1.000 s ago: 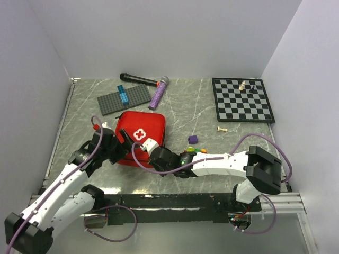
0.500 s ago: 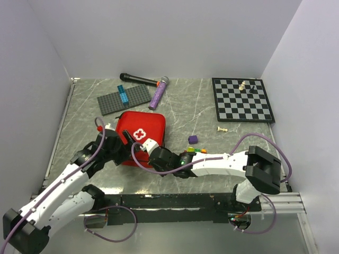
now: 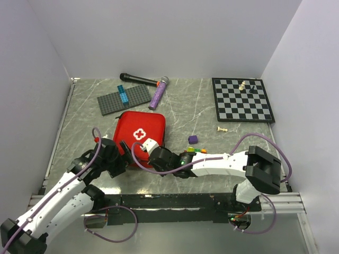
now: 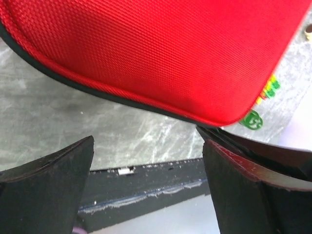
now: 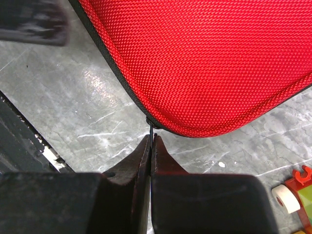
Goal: Organize the medicine kit
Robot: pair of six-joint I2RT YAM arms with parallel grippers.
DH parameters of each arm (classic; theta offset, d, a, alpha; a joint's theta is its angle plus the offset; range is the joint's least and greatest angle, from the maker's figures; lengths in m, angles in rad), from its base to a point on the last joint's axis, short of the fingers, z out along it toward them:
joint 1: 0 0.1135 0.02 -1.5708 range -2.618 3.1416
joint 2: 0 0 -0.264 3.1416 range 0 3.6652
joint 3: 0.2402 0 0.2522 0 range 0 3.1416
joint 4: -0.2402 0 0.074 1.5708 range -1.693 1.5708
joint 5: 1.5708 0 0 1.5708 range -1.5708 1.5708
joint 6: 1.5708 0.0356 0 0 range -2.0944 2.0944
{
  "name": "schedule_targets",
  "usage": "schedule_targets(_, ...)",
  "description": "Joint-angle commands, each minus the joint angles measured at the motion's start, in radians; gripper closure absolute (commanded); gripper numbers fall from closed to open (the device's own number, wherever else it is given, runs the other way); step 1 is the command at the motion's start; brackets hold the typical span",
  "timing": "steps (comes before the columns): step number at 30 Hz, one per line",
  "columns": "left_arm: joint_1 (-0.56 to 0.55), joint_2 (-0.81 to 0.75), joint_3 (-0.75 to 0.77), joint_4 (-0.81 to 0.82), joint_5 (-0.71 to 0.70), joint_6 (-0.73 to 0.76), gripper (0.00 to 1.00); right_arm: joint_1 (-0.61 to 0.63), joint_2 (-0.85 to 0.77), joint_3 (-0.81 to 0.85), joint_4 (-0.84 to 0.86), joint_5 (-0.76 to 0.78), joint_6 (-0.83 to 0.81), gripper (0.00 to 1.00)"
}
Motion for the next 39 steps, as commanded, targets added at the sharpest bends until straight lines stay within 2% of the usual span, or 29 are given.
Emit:
schedule_targets(1,-0.002,0.037,-0.018,0.144,-0.050,-0.037,0.04,-0.002,-0.038,0.012,0.023,0.008,0.008,1.00)
schedule_targets(7,-0.002,0.085,-0.042,0.261,-0.093,-0.049,0.01,-0.002,-0.045,0.005,0.009,0.014,0.003,1.00)
schedule_targets(9,-0.002,0.114,-0.053,0.281,-0.098,-0.037,0.07,-0.002,-0.041,0.005,0.004,0.014,0.003,1.00)
schedule_targets(16,0.019,0.227,-0.039,0.281,-0.138,0.083,0.48,-0.002,-0.071,-0.040,0.014,0.021,-0.018,1.00)
schedule_targets(23,0.188,0.406,0.002,0.345,-0.015,0.231,0.78,-0.005,-0.118,-0.107,0.037,0.045,-0.089,1.00)
schedule_targets(25,0.202,0.494,0.052,0.318,-0.041,0.262,0.98,-0.015,-0.136,-0.130,0.043,0.057,-0.099,1.00)
schedule_targets(28,0.225,0.578,0.137,0.263,-0.090,0.317,0.99,-0.052,-0.175,-0.179,0.052,0.048,-0.100,1.00)
schedule_targets(32,0.290,0.591,0.184,0.244,-0.087,0.356,0.99,-0.161,-0.233,-0.228,0.058,0.007,-0.083,1.00)
schedule_targets(35,0.321,0.598,0.207,0.238,-0.085,0.377,0.99,-0.225,-0.250,-0.227,0.064,-0.024,-0.061,1.00)
schedule_targets(39,0.352,0.626,0.227,0.222,-0.096,0.408,0.99,-0.339,-0.218,-0.184,0.014,0.028,0.047,1.00)
